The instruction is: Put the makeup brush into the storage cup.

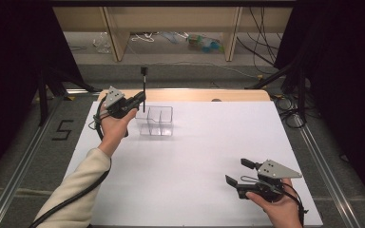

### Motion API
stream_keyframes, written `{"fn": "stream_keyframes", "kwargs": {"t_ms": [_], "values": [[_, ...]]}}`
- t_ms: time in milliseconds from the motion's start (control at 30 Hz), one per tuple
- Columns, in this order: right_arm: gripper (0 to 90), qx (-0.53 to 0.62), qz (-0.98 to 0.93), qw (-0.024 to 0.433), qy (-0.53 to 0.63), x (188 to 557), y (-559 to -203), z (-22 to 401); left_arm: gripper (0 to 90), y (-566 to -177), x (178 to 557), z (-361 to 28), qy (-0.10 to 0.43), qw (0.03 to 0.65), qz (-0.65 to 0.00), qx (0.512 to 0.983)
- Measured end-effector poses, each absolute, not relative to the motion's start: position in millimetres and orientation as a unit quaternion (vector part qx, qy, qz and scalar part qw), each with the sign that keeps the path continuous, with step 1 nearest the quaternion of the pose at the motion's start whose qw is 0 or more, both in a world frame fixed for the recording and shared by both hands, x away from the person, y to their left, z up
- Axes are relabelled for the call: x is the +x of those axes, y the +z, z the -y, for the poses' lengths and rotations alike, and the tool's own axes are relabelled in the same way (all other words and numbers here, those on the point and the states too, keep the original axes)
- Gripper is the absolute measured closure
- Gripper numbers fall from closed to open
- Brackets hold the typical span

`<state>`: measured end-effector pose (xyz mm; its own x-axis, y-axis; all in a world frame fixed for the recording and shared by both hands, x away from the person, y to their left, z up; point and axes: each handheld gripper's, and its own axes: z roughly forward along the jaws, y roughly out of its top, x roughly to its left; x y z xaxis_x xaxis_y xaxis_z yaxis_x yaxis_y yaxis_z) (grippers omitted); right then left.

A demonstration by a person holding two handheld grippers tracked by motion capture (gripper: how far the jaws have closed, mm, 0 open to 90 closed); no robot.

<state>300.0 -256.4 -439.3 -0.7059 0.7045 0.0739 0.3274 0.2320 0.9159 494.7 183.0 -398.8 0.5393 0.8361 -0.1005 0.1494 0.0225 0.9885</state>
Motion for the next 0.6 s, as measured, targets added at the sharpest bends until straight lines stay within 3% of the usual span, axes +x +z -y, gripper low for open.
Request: {"fn": "stream_keyframes", "kwargs": {"t_ms": [600], "values": [[18.8, 0.338, -0.763, 0.181, 0.520, 299.9, -439.3, 256.3, 85.3, -404.3, 497.5, -185.2, 0.284, 0.598, -0.389, 0.641]]}}
